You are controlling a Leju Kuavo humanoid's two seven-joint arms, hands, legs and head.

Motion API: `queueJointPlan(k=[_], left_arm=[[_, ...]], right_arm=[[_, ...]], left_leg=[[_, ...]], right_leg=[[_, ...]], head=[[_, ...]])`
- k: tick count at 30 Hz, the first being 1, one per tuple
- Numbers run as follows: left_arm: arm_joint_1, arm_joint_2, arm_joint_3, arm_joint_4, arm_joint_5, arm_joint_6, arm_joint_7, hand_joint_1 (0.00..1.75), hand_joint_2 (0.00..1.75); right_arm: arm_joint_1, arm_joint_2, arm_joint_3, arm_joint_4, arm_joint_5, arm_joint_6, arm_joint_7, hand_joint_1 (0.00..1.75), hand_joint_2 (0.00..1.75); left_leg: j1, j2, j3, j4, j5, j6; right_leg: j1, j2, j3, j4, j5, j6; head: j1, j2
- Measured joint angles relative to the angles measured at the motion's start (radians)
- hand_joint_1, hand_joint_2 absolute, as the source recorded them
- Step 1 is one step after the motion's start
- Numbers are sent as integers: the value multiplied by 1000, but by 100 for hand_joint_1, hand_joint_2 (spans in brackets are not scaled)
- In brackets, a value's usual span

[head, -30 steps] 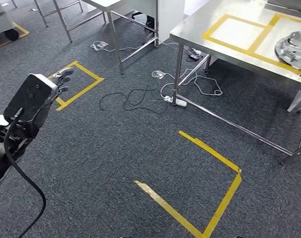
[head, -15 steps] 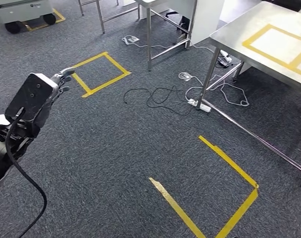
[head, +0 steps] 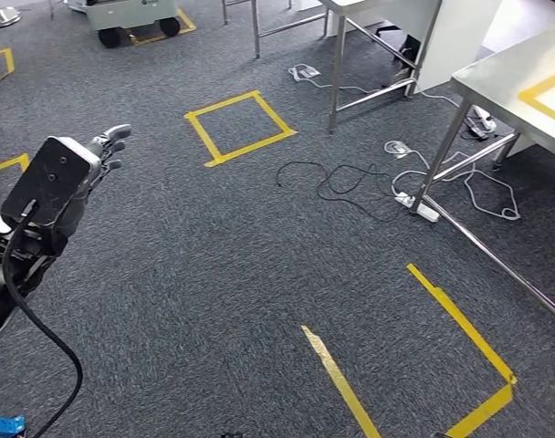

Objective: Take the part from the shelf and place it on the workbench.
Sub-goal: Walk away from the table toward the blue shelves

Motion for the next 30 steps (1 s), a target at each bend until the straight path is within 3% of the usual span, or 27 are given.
queueJointPlan(k=[2,4,5,7,9,11,13,14,15,17,19,20,21,22,23,24,26,27,29,30], left_arm=[[-1,0,0,0,0,0,0,0,87],[-1,-1,0,0,0,0,0,0,175],[0,-1,1,0,0,0,0,0,175],[1,0,1,-1,0,0,0,0,175],[-1,0,2,-2,0,0,0,0,175],[-3,-1,2,-2,0,0,0,0,175],[-1,-3,1,-2,0,0,0,0,175],[0,-3,0,-2,0,0,0,0,175],[0,-3,-1,-2,0,0,0,0,175],[0,-4,-1,-2,0,0,0,0,175],[-1,-4,-1,-2,0,0,0,0,87],[-1,-4,-1,-2,0,0,0,0,44],[-1,-4,-1,-2,0,0,0,0,0],[0,-3,0,-2,0,0,0,0,0],[0,-2,0,-2,0,0,0,0,0],[-1,0,1,-3,0,0,0,0,0],[-4,1,2,-3,0,0,0,0,0],[-3,0,2,-3,0,0,0,0,0],[0,-1,0,-3,0,0,0,0,0],[1,-2,0,-3,0,0,0,0,0]], right_arm=[[-2,0,0,0,0,0,0,0,0],[-3,-1,0,-1,0,0,0,0,0],[-4,-1,0,-1,0,0,0,0,0],[-5,-1,-1,-1,0,0,0,0,0],[-5,-1,-1,-1,0,0,0,0,0],[-4,-1,-1,-1,0,0,0,0,0],[-1,-1,-1,-1,0,0,0,0,0],[0,-1,-1,-1,0,0,0,0,0],[0,-1,-1,-1,0,0,0,0,0],[0,-1,-1,-1,0,0,0,0,0],[0,-1,-1,-1,0,0,0,0,0],[-1,-2,-1,-1,0,0,0,0,0],[-1,-2,-1,-1,0,0,0,0,0],[-2,-2,-1,-1,0,0,0,0,0],[-3,-2,-1,-1,0,0,0,0,0],[-3,-2,-1,-1,0,0,0,0,0],[-1,-2,-2,-1,0,0,0,0,0],[0,-2,-2,-1,0,0,0,0,0],[2,-2,-2,-1,0,0,0,0,0],[2,-2,-3,-1,0,0,0,0,0]], left_leg=[[0,35,78,-130,55,-3],[-4,64,130,-224,80,9],[-8,66,133,-235,78,17],[-9,41,127,-237,84,34],[-7,20,123,-240,89,47],[-7,1,119,-241,93,57],[-10,-23,115,-241,96,62],[-12,-37,114,-240,97,62],[-13,-51,114,-240,98,62],[-14,-79,115,-240,100,60],[-13,-104,110,-239,104,52],[-11,-116,106,-239,108,46],[-8,-128,102,-240,112,39],[-5,-138,98,-242,116,32],[-5,-129,94,-240,115,26],[-7,-105,85,-225,102,22],[-10,-38,43,-132,44,14],[-9,-18,11,-62,9,10],[-6,-6,-30,35,-24,4],[-4,-5,-24,33,-14,2]], right_leg=[[1,-25,0,6,-5,8],[6,-45,-1,14,-12,20],[8,-54,0,16,-14,25],[6,-66,0,17,-17,36],[-1,-24,-16,49,-45,46],[-4,37,-69,165,-109,49],[-3,55,-133,296,-157,47],[-3,58,-148,320,-155,45],[-3,61,-142,302,-132,41],[-3,90,-86,173,-57,30],[-5,134,-31,58,-18,22],[-5,146,-18,35,-16,21],[-3,141,-12,28,-18,21],[-3,129,-8,23,-16,20],[-3,115,-6,17,-11,17],[-4,101,-3,11,-7,13],[-3,72,-1,3,-2,6],[-1,59,-2,3,-2,4],[1,36,-4,4,-3,3],[1,27,-5,4,-3,4]], head=[[-1,0],[0,0],[1,0],[2,0],[4,0],[6,0],[7,0],[7,0],[7,0],[7,0],[7,0],[6,0],[6,0],[6,0],[5,0],[3,0],[-1,0],[-2,0],[-2,0],[-3,0]])
